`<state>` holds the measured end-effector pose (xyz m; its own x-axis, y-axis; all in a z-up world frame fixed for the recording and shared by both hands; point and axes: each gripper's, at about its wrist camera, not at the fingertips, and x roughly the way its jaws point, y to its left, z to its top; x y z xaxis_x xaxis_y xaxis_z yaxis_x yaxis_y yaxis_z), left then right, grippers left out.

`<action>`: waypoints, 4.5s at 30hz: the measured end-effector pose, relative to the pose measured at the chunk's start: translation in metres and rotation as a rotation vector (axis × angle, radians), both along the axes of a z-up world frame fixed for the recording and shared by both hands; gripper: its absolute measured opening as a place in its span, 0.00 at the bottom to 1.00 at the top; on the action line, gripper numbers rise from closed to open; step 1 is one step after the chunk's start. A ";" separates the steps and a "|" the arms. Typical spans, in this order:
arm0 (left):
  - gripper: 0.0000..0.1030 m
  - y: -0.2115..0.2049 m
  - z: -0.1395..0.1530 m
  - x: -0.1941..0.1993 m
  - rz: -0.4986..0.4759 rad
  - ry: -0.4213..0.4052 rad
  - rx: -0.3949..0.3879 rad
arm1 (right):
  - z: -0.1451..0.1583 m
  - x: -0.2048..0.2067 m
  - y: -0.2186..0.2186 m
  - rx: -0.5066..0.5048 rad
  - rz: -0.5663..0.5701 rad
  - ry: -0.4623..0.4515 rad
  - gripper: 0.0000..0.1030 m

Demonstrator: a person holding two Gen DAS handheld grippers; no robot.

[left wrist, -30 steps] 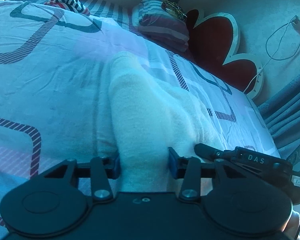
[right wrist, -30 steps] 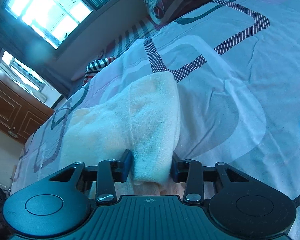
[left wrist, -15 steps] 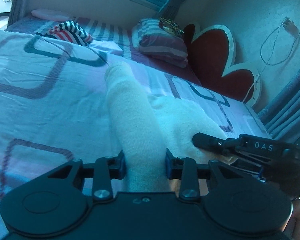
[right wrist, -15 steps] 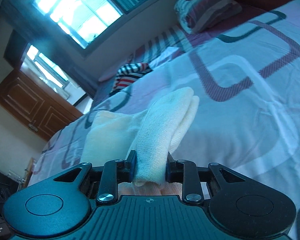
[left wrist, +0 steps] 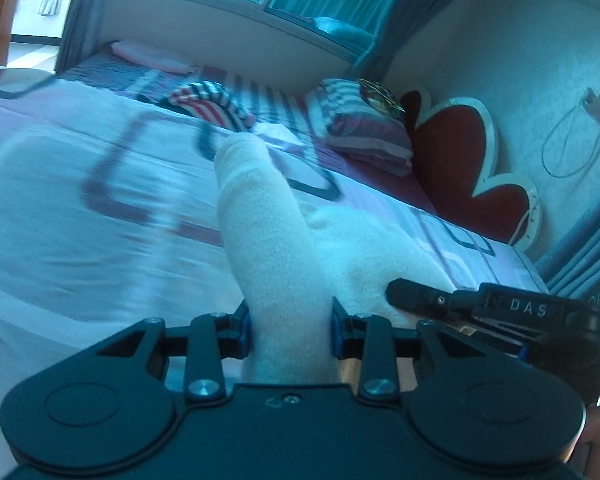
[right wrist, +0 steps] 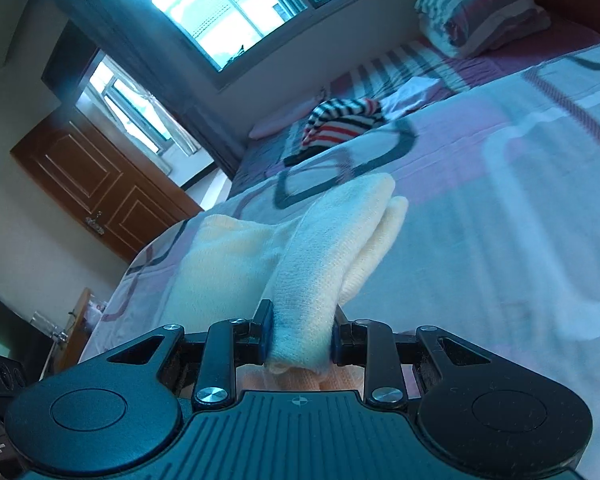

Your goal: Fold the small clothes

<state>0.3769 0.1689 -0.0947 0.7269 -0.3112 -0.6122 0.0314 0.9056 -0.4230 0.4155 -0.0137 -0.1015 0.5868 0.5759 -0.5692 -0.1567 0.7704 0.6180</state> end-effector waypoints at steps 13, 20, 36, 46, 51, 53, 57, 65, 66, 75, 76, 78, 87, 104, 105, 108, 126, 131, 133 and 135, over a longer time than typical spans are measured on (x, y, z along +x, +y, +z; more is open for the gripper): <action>0.40 0.114 -0.058 -0.005 0.048 0.084 -0.031 | -0.057 0.005 0.123 -0.077 0.018 0.085 0.27; 0.60 0.126 -0.050 -0.008 0.083 0.075 -0.024 | -0.061 0.001 0.111 -0.115 -0.046 0.123 0.32; 0.61 0.140 -0.067 0.058 0.240 0.116 -0.020 | -0.060 0.054 0.145 -0.310 -0.090 0.075 0.32; 0.59 0.126 -0.038 0.020 0.196 0.065 0.133 | -0.036 0.023 0.139 -0.335 -0.063 0.003 0.32; 0.60 0.113 -0.033 -0.016 0.168 0.079 0.162 | -0.023 -0.022 0.137 -0.356 -0.039 -0.062 0.32; 0.60 0.107 -0.032 -0.027 0.160 0.085 0.179 | -0.021 -0.039 0.138 -0.369 -0.032 -0.076 0.32; 0.61 0.097 -0.044 -0.031 0.126 0.146 0.197 | -0.034 -0.058 0.138 -0.425 -0.025 -0.047 0.32; 0.63 0.090 -0.043 -0.050 0.111 0.148 0.228 | -0.041 -0.072 0.134 -0.435 -0.047 0.004 0.32; 0.63 0.090 -0.043 -0.055 0.106 0.147 0.232 | -0.038 -0.076 0.134 -0.436 -0.036 -0.004 0.32; 0.66 0.083 -0.054 -0.092 0.080 0.131 0.248 | -0.051 -0.122 0.129 -0.465 0.014 0.036 0.32; 0.66 0.082 -0.055 -0.093 0.081 0.127 0.249 | -0.057 -0.124 0.130 -0.479 0.020 0.049 0.32; 0.67 0.082 -0.056 -0.093 0.074 0.123 0.256 | -0.064 -0.126 0.129 -0.477 0.020 0.064 0.32; 0.71 0.074 -0.055 -0.096 0.077 0.123 0.292 | -0.068 -0.128 0.125 -0.465 -0.054 0.093 0.32; 0.99 0.074 -0.050 -0.088 0.187 0.267 0.304 | -0.068 -0.131 0.124 -0.464 -0.041 0.087 0.33; 0.99 0.076 -0.050 -0.087 0.199 0.278 0.282 | -0.068 -0.130 0.124 -0.462 -0.042 0.089 0.33; 0.99 0.076 -0.049 -0.088 0.230 0.281 0.282 | -0.068 -0.129 0.124 -0.465 -0.037 0.090 0.34; 0.81 0.040 0.032 -0.182 0.291 0.175 0.420 | 0.002 -0.211 0.094 -0.450 0.014 -0.006 0.53; 0.93 0.018 0.071 -0.243 0.275 0.077 0.480 | 0.038 -0.274 0.080 -0.434 0.071 -0.090 0.74; 0.96 0.011 0.084 -0.267 0.267 0.051 0.496 | 0.054 -0.300 0.078 -0.441 0.079 -0.143 0.77; 0.98 0.005 0.098 -0.293 0.265 0.028 0.501 | 0.069 -0.323 0.073 -0.439 0.059 -0.184 0.82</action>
